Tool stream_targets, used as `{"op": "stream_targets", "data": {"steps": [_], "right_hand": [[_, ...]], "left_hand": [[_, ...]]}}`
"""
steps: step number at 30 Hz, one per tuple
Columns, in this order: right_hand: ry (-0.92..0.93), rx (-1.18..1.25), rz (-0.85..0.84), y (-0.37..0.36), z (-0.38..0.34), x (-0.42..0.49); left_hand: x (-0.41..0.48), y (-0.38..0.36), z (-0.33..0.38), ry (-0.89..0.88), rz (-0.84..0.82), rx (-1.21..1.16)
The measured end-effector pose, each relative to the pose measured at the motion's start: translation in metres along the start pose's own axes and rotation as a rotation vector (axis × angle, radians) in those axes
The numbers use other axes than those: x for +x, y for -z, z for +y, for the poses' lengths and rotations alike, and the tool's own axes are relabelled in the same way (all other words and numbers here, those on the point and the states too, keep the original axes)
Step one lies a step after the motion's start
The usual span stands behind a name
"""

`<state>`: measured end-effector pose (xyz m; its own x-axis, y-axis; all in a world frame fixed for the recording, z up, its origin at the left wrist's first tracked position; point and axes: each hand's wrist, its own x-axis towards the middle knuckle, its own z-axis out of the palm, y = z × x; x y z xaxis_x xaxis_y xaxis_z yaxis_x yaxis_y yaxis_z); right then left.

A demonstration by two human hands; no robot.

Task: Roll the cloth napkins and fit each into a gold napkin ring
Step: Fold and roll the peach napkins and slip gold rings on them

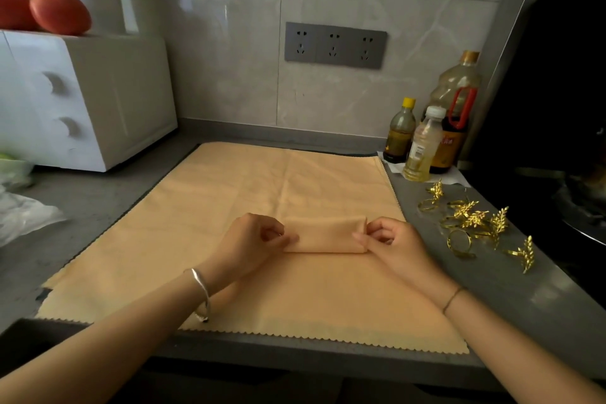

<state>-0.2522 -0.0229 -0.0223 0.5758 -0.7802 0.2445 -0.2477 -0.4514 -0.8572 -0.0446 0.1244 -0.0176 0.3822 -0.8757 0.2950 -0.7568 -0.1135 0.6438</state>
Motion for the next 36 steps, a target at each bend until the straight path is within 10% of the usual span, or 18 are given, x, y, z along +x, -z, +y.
{"op": "stream_targets", "data": {"steps": [7, 16, 24, 28, 36], "right_hand": [[-0.156, 0.042, 0.032, -0.006, -0.001, 0.012], [-0.27, 0.019, 0.007, -0.007, 0.003, 0.029], [0.366, -0.53, -0.067, -0.011, -0.003, 0.009], [0.304, -0.635, -0.326, -0.017, -0.001, 0.005], [0.243, -0.663, -0.447, -0.014, 0.002, 0.005]], "left_hand": [[0.027, 0.005, 0.006, 0.217, -0.114, 0.002], [0.049, -0.023, 0.02, 0.08, -0.145, -0.069], [0.057, -0.035, 0.013, 0.129, -0.07, -0.134], [0.059, -0.035, 0.011, 0.104, -0.083, -0.106], [0.032, -0.02, 0.01, -0.439, -0.183, 0.39]]}}
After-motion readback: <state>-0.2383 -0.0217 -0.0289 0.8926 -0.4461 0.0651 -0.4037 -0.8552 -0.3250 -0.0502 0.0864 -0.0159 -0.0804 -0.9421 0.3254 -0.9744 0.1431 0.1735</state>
